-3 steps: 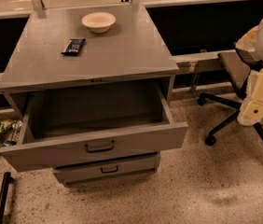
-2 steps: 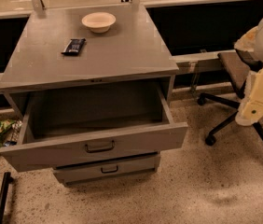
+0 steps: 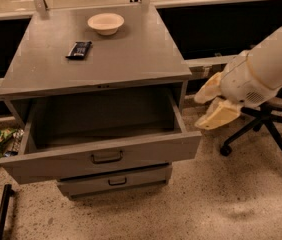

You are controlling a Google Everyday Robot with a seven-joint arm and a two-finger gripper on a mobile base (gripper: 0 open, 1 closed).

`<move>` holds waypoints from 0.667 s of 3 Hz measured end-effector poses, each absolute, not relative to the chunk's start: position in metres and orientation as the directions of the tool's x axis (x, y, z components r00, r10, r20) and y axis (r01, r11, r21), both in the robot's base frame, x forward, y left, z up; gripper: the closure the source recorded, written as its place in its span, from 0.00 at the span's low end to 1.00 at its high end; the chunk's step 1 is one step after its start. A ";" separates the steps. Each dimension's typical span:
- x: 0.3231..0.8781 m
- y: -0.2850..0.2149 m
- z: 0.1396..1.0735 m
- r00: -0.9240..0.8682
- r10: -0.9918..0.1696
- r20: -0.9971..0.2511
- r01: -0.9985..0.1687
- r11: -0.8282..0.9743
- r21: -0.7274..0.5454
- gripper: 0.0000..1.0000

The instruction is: Close top drawer

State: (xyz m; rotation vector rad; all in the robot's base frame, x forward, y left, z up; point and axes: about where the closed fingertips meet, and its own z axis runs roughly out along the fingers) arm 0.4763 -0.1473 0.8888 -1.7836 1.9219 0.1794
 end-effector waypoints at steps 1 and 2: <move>0.493 -0.112 0.841 0.085 -0.862 -0.500 -0.968 0.047 -0.246 0.72; 0.492 -0.094 0.805 0.114 -0.845 -0.523 -0.977 0.002 -0.215 0.95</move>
Offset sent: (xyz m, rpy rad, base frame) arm 0.0108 0.0706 -0.1338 0.1183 0.0822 0.2059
